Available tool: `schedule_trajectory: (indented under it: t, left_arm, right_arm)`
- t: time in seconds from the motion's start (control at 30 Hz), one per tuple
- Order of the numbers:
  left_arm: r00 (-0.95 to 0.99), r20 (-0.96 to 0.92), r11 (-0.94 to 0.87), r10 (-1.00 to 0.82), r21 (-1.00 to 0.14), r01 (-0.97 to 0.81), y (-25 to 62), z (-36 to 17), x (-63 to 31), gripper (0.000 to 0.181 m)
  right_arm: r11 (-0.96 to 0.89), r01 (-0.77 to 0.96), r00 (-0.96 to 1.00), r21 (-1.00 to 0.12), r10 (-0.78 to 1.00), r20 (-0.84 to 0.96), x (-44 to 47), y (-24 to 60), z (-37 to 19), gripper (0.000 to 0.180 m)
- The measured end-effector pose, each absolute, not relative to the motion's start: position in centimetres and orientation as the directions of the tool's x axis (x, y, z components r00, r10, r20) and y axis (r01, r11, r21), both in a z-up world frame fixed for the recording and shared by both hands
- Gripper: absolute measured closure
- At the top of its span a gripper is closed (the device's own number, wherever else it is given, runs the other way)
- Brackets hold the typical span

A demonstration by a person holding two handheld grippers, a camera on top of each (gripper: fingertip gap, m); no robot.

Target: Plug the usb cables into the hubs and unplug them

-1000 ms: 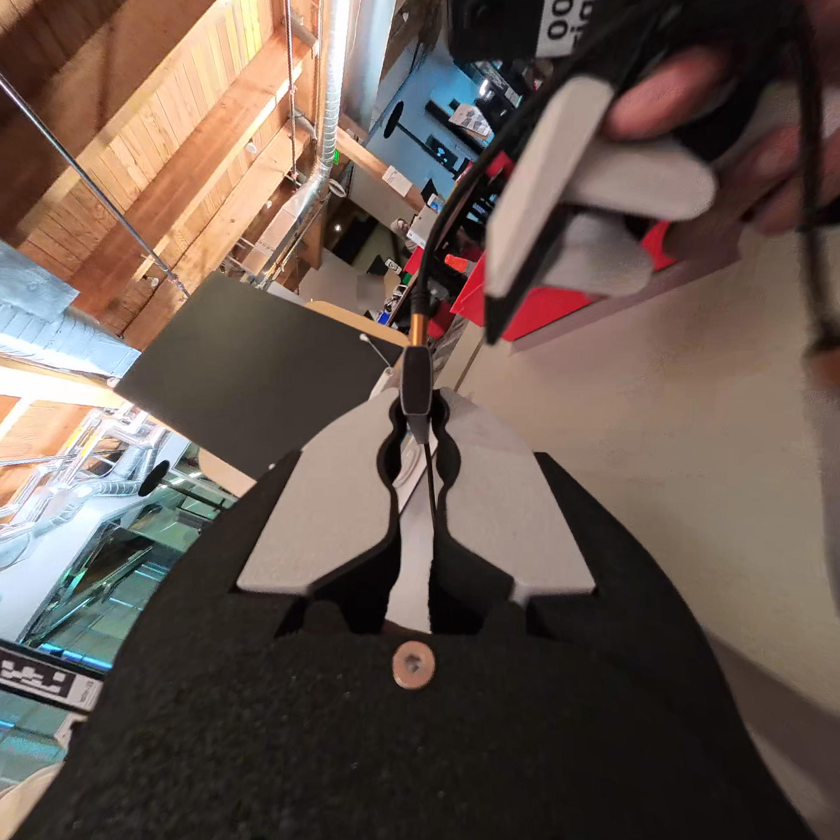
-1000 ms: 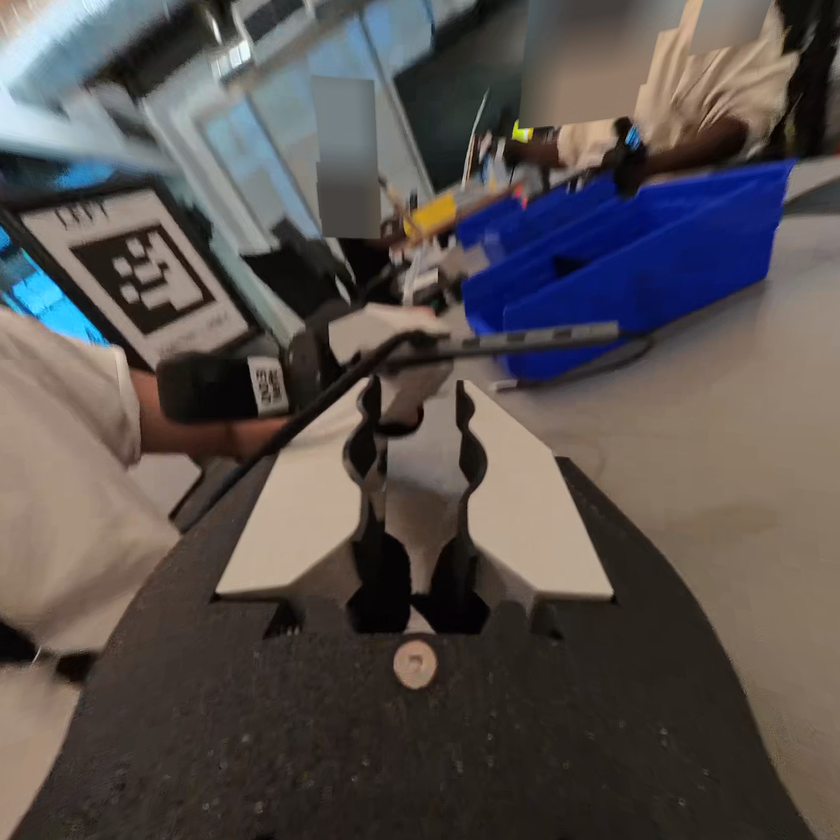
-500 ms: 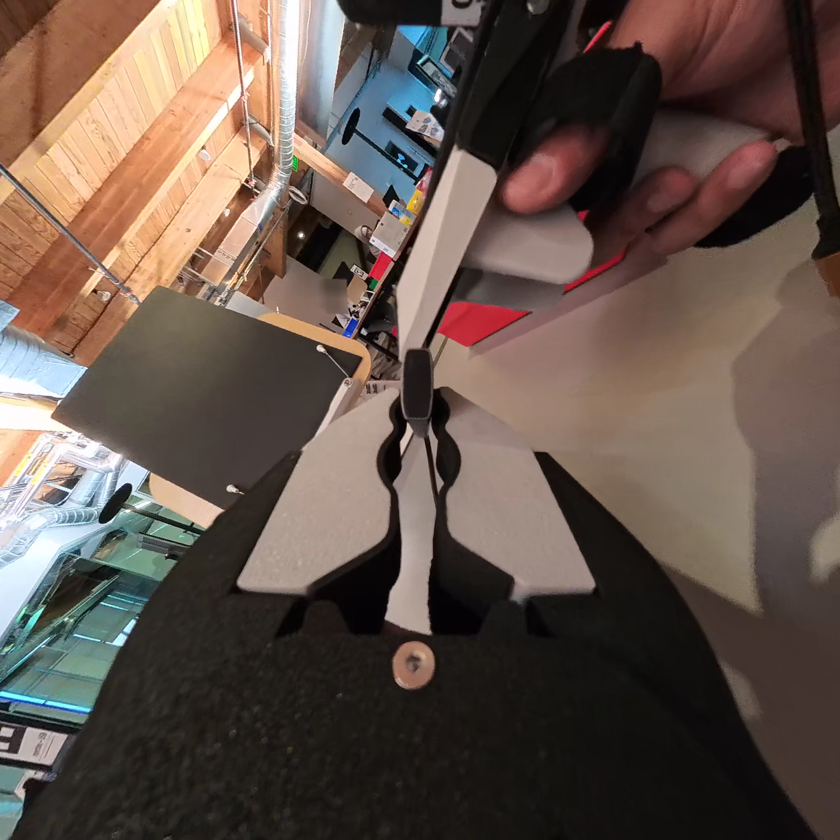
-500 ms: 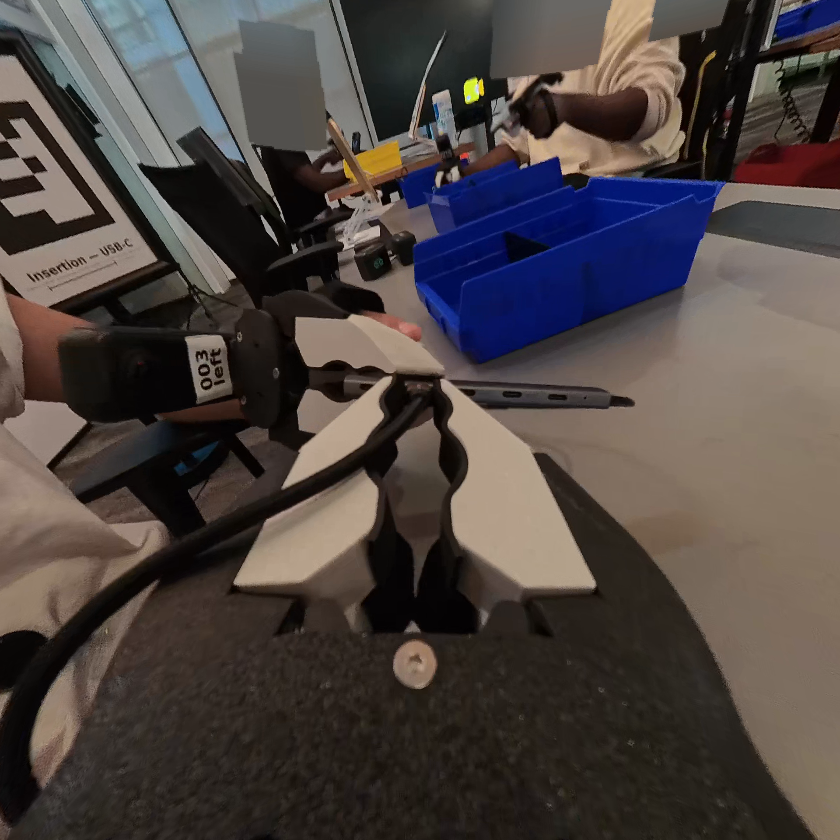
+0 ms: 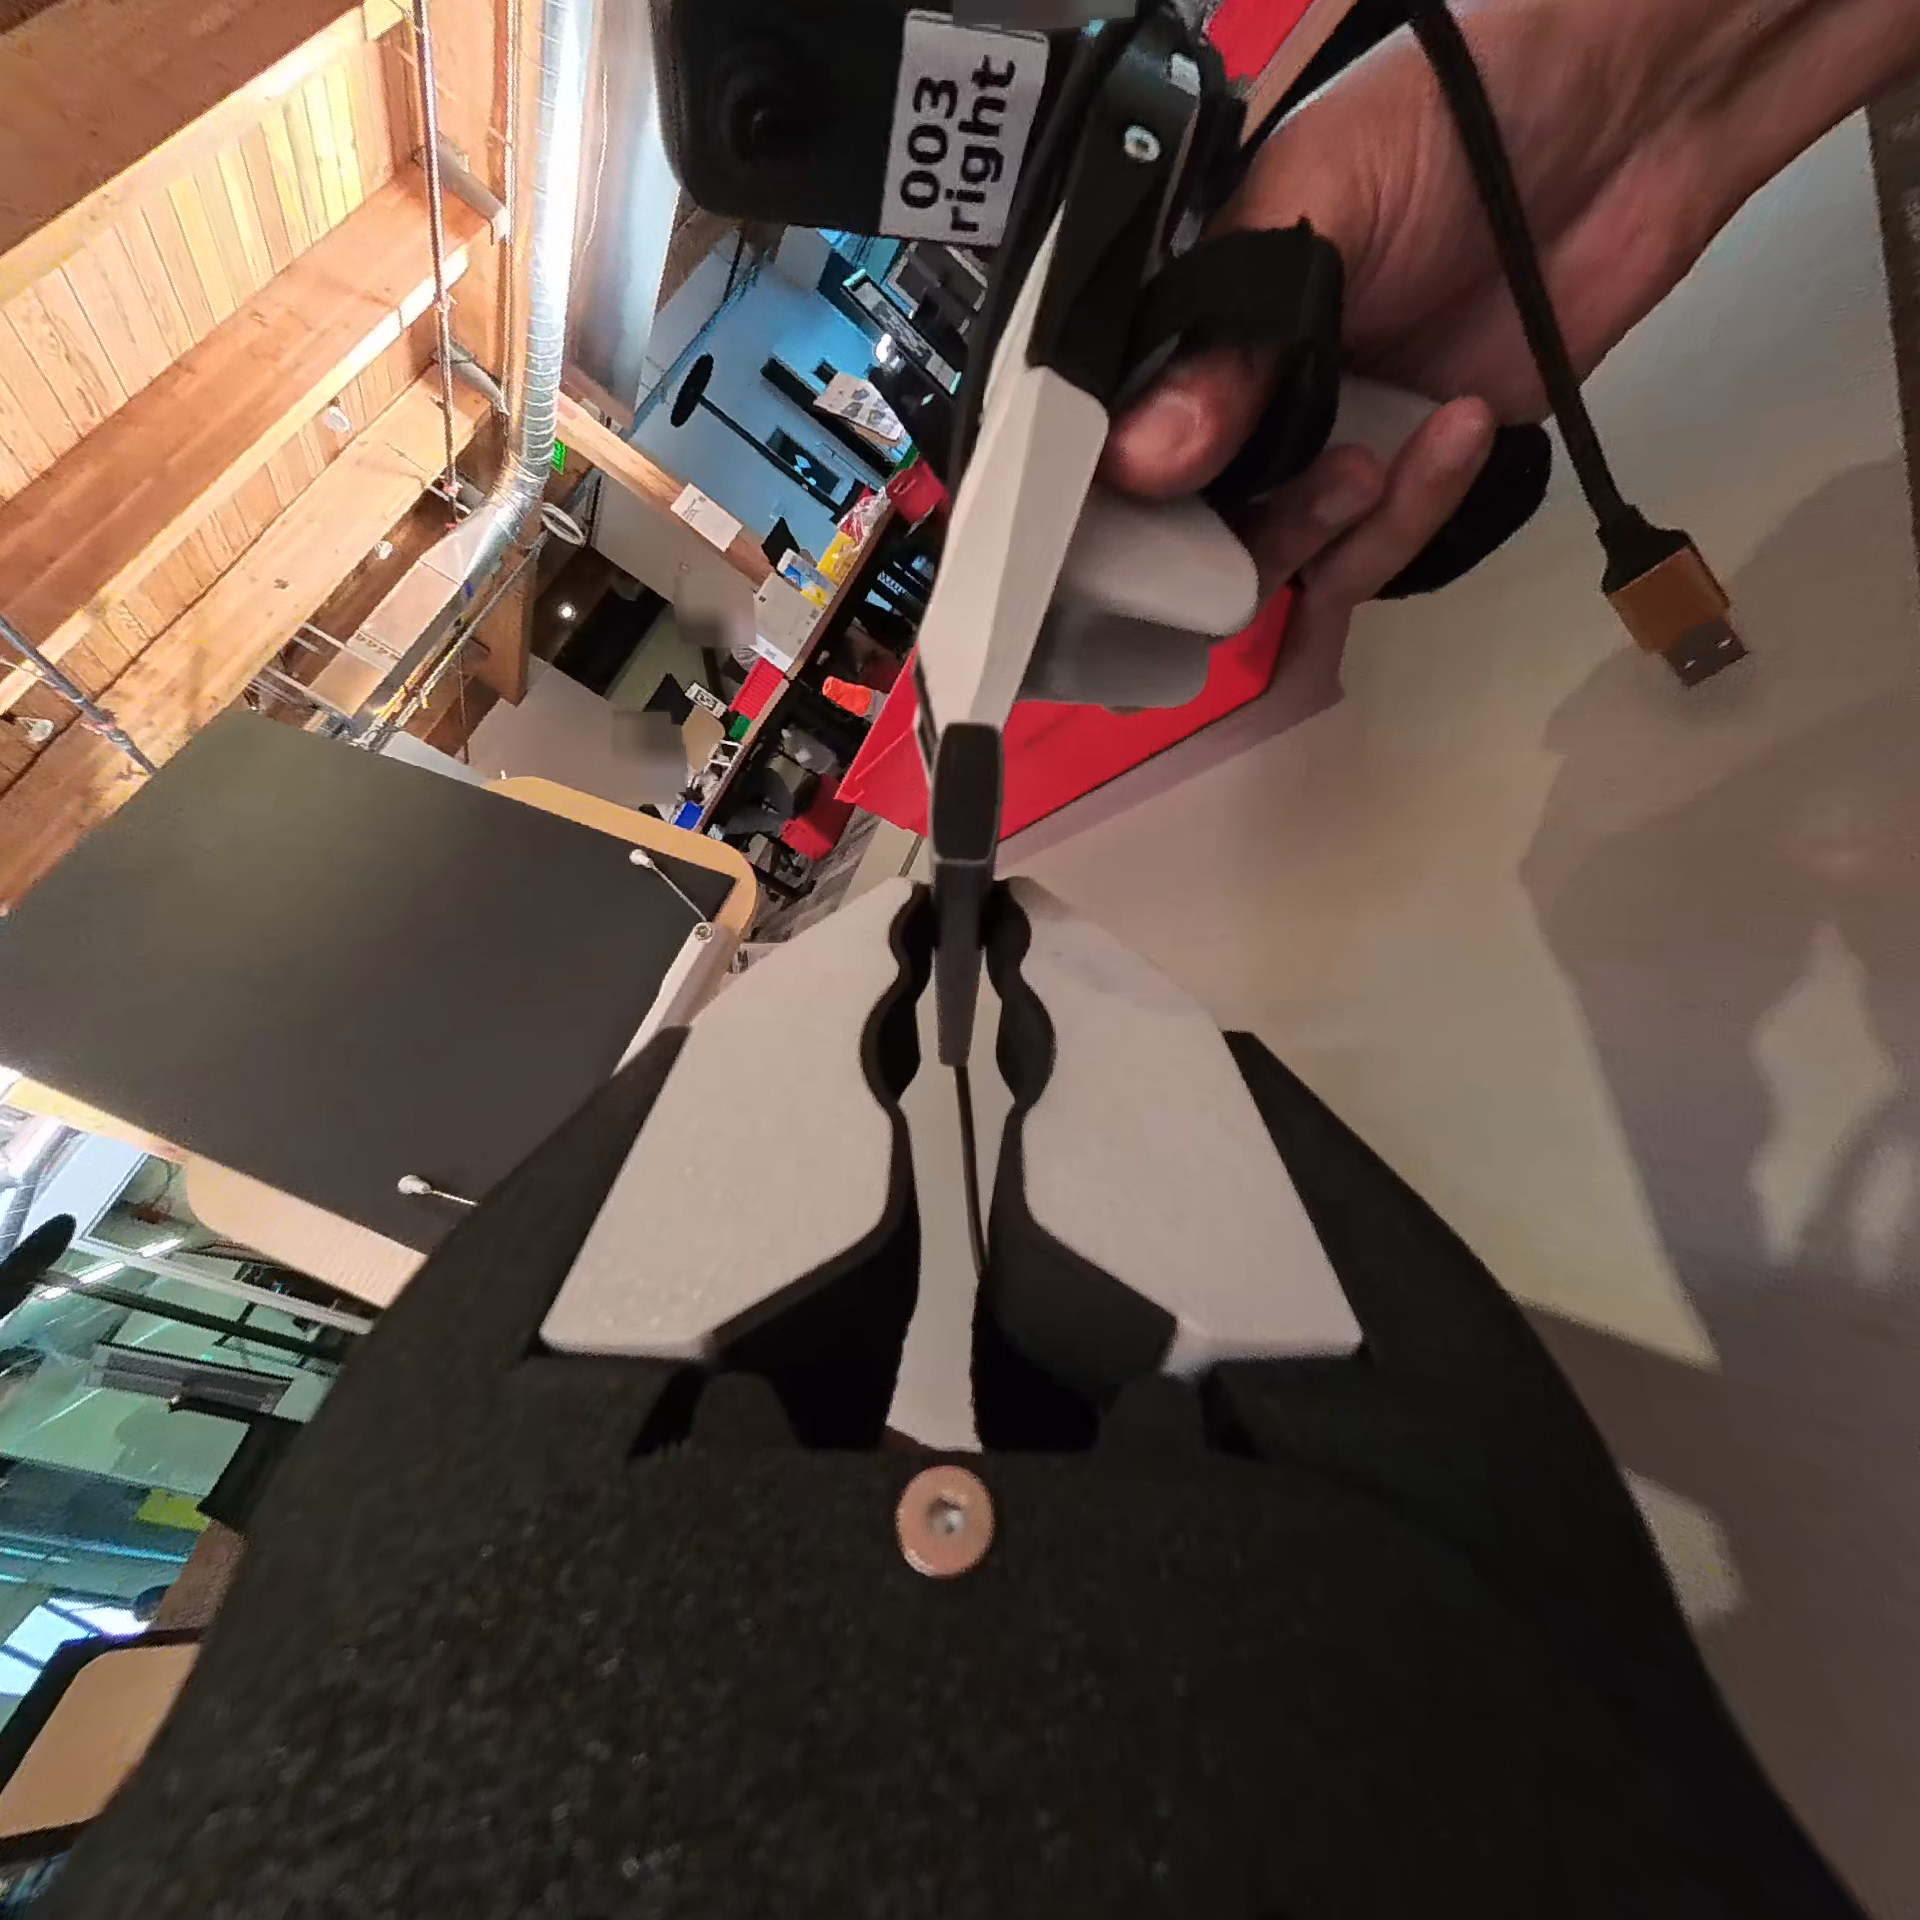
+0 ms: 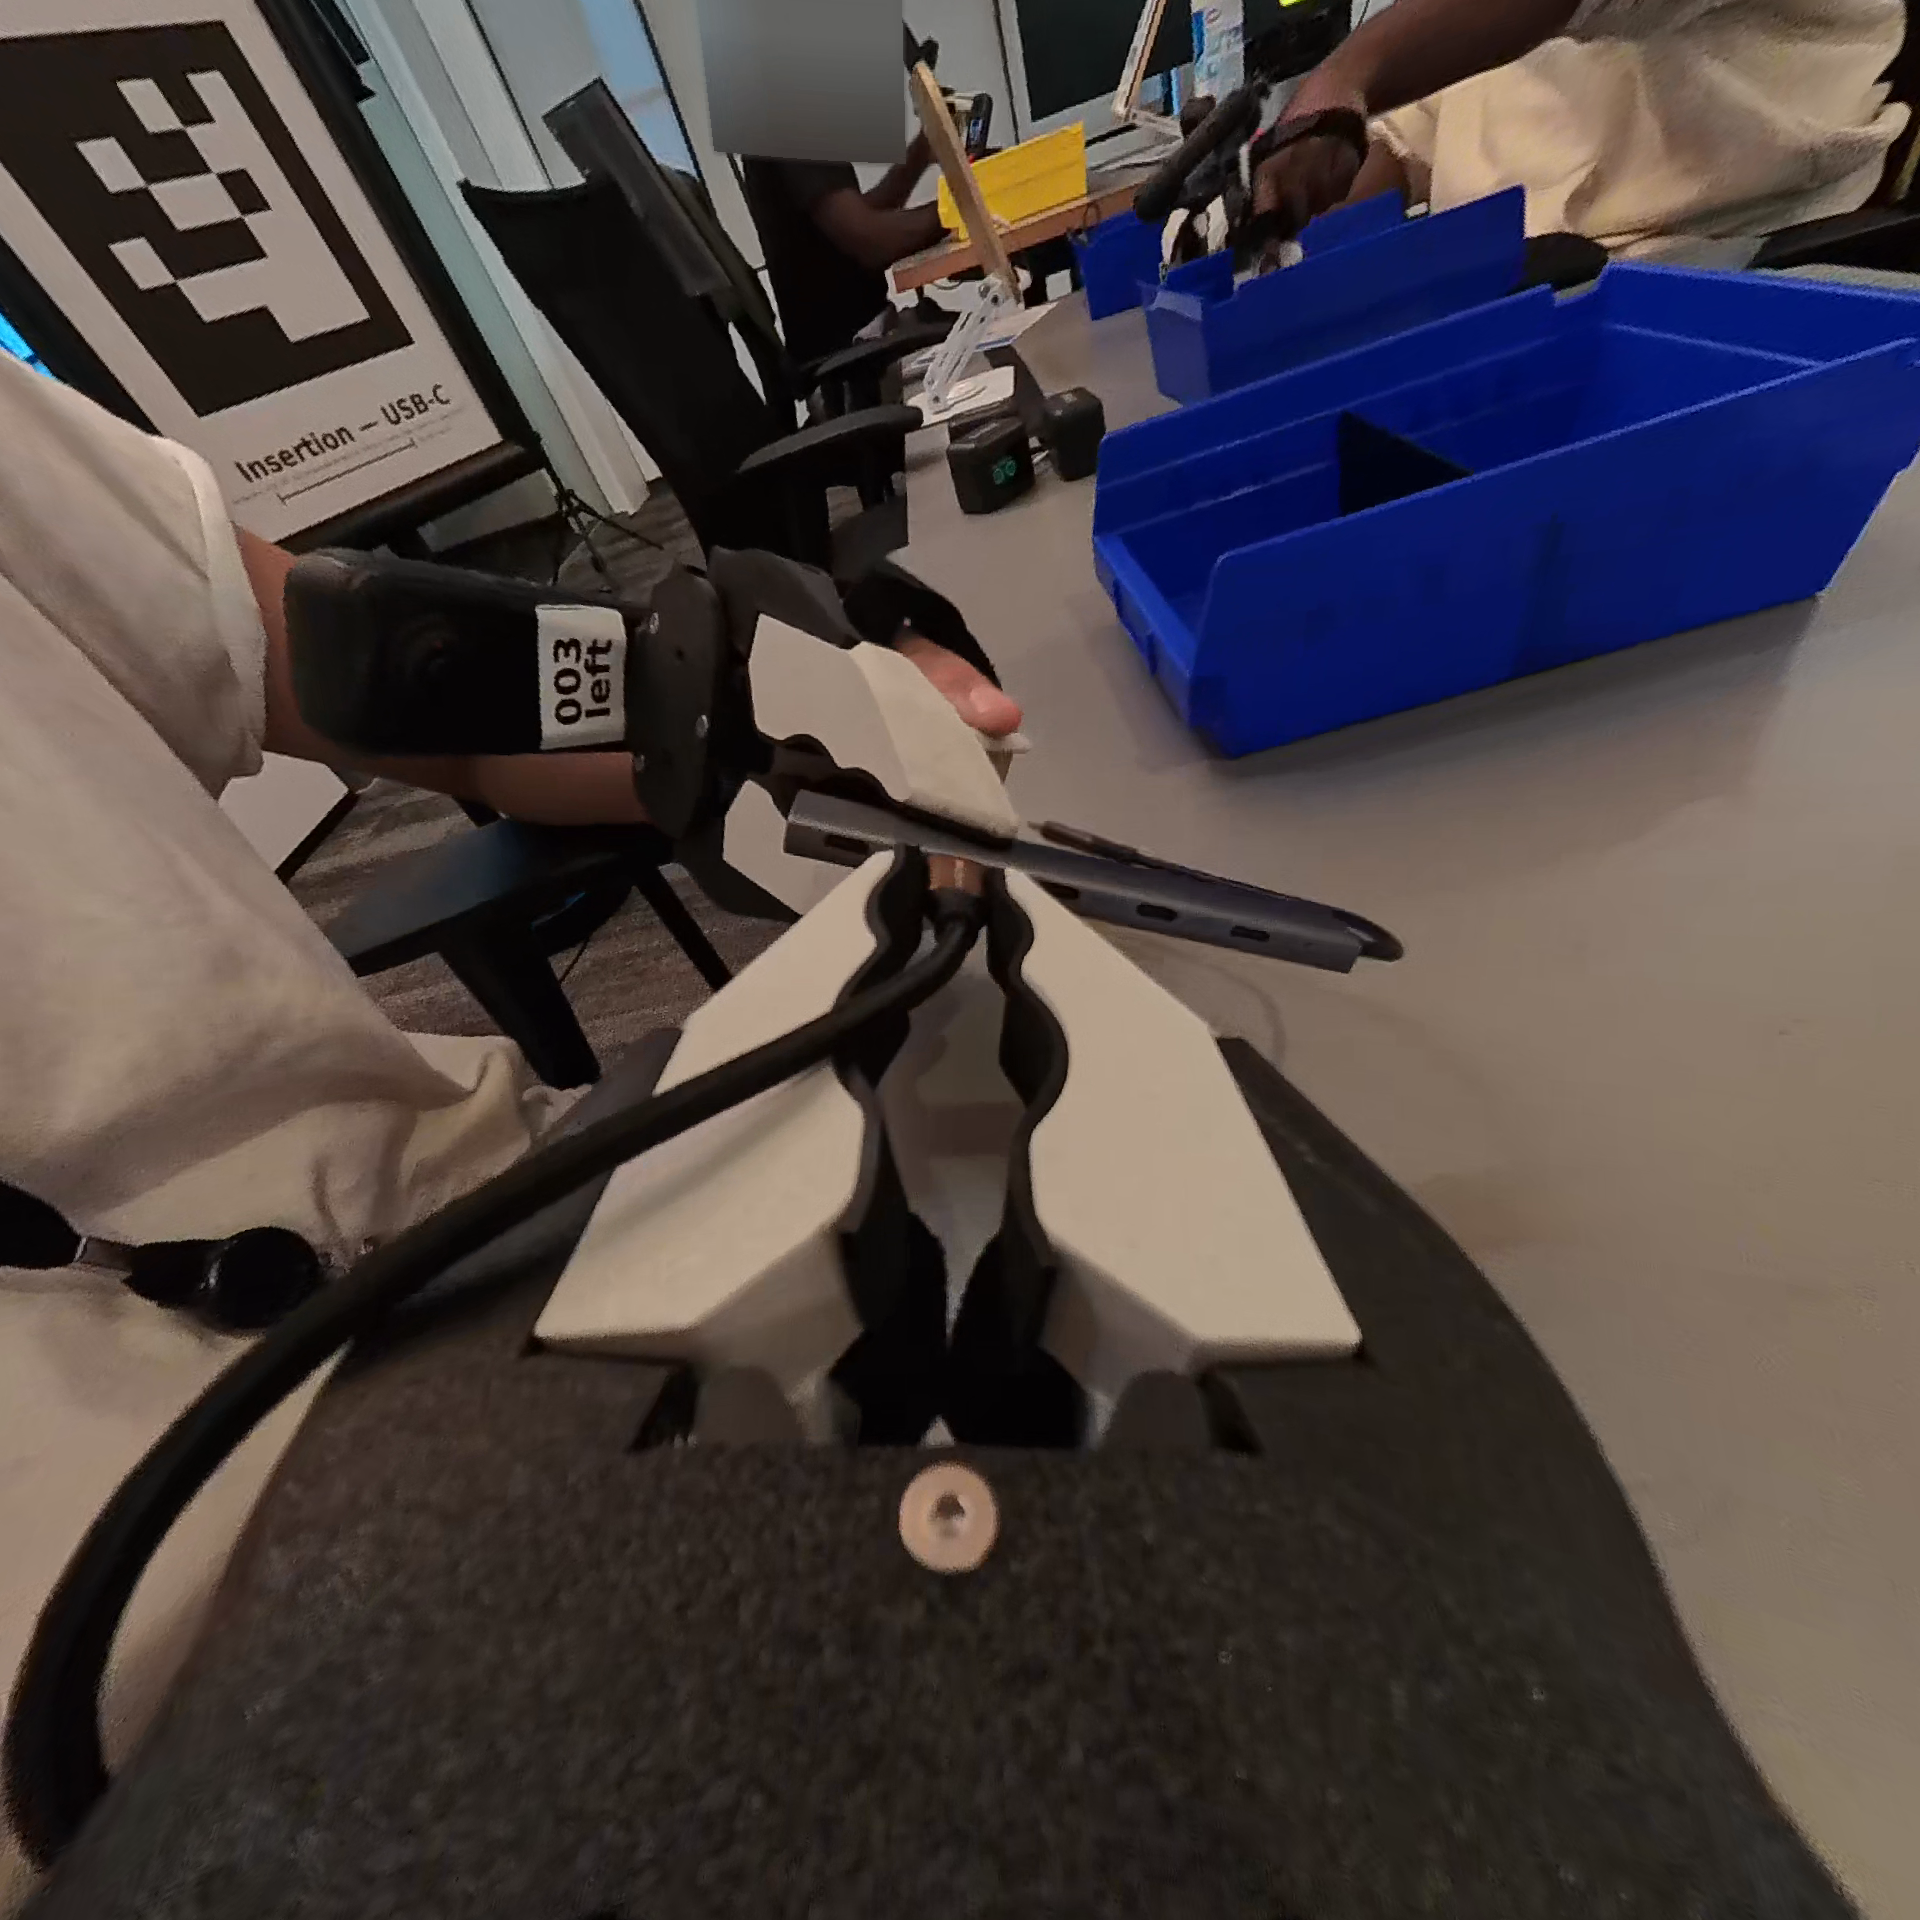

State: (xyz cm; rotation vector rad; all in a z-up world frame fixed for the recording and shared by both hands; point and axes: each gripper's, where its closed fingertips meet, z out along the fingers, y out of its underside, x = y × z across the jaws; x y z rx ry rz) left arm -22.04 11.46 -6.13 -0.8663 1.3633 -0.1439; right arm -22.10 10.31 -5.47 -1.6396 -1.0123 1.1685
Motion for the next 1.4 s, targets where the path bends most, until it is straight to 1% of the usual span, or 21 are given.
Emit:
schedule_trajectory:
  t: [0.07,0.1,0.17,0.23,0.3,0.37,0.43,0.47,0.6,0.67,0.73,0.83,0.87,0.9,1.1,1.27,1.4]
  left_arm:
    - [0.245,-0.779,0.676,-0.578,-0.625,-0.392,11.5,-6.6,-22.0,0.17]
    - [0.238,-0.781,0.663,-0.578,-0.619,-0.421,11.7,-7.1,-21.9,0.17]
    - [0.22,-0.78,0.6,-0.586,-0.6,-0.529,12.7,-9.1,-21.6,0.17]
    - [0.25,-0.799,0.575,-0.548,-0.576,-0.582,13.0,-9.2,-21.5,0.17]
    - [0.258,-0.808,0.546,-0.529,-0.557,-0.626,13.3,-9.3,-21.4,0.164]
    - [0.279,-0.797,0.523,-0.536,-0.572,-0.631,13.5,-9.4,-21.3,0.16]
    - [0.303,-0.801,0.515,-0.517,-0.573,-0.638,13.9,-9.1,-21.4,0.164]
    - [0.31,-0.806,0.519,-0.504,-0.569,-0.637,14.0,-8.9,-21.5,0.169]
    - [0.331,-0.819,0.501,-0.469,-0.555,-0.664,14.7,-8.5,-21.7,0.171]
    - [0.33,-0.846,0.5,-0.418,-0.518,-0.694,15.2,-8.5,-22.0,0.171]
    - [0.327,-0.862,0.5,-0.388,-0.495,-0.711,15.4,-8.5,-22.1,0.171]
    - [0.327,-0.868,0.499,-0.374,-0.486,-0.718,15.5,-8.4,-22.2,0.17]
    - [0.328,-0.865,0.497,-0.38,-0.49,-0.716,15.6,-8.5,-22.2,0.17]
    - [0.33,-0.861,0.494,-0.387,-0.496,-0.714,15.6,-8.6,-22.2,0.17]
    - [0.334,-0.838,0.475,-0.431,-0.525,-0.706,15.9,-9.1,-22.1,0.17]
    - [0.323,-0.847,0.487,-0.423,-0.513,-0.707,15.8,-9.1,-22.1,0.17]
    - [0.319,-0.851,0.508,-0.417,-0.509,-0.694,16.0,-8.6,-22.4,0.17]
  right_arm:
    - [-0.315,0.142,0.237,-0.938,0.931,-0.277,-22.1,10.4,-5.9,0.169]
    - [-0.305,0.174,0.267,-0.936,0.93,-0.253,-22.0,10.7,-6.6,0.169]
    - [-0.22,0.309,0.362,-0.925,0.927,-0.099,-21.8,11.6,-8.2,0.169]
    - [-0.191,0.307,0.395,-0.932,0.917,-0.057,-21.9,11.8,-7.8,0.169]
    - [-0.134,0.356,0.426,-0.925,0.904,0.033,-21.9,11.9,-7.9,0.169]
    - [-0.101,0.375,0.417,-0.922,0.906,0.07,-22.4,11.6,-7.7,0.169]
    - [-0.073,0.383,0.421,-0.921,0.901,0.104,-22.7,11.6,-7.5,0.169]
    - [-0.069,0.376,0.423,-0.924,0.9,0.105,-22.8,11.6,-7.4,0.169]
    - [-0.076,0.369,0.506,-0.926,0.853,0.132,-22.9,12.4,-7.3,0.169]
    - [-0.084,0.378,0.56,-0.922,0.814,0.155,-22.8,12.9,-7.5,0.162]
    - [-0.108,0.374,0.592,-0.921,0.792,0.147,-22.5,13.2,-7.6,0.156]
    - [-0.153,0.344,0.607,-0.926,0.789,0.095,-22.5,13.2,-7.8,0.155]
    - [-0.161,0.336,0.605,-0.928,0.792,0.082,-22.6,13.1,-7.8,0.159]
    - [-0.162,0.322,0.597,-0.933,0.799,0.068,-22.8,12.9,-7.8,0.168]
    - [-0.172,0.294,0.604,-0.94,0.796,0.043,-23.0,13.0,-8.0,0.17]
    - [-0.153,0.309,0.596,-0.939,0.8,0.066,-23.0,12.9,-8.1,0.17]
    - [-0.238,0.206,0.562,-0.949,0.823,-0.084,-23.1,12.9,-7.8,0.17]
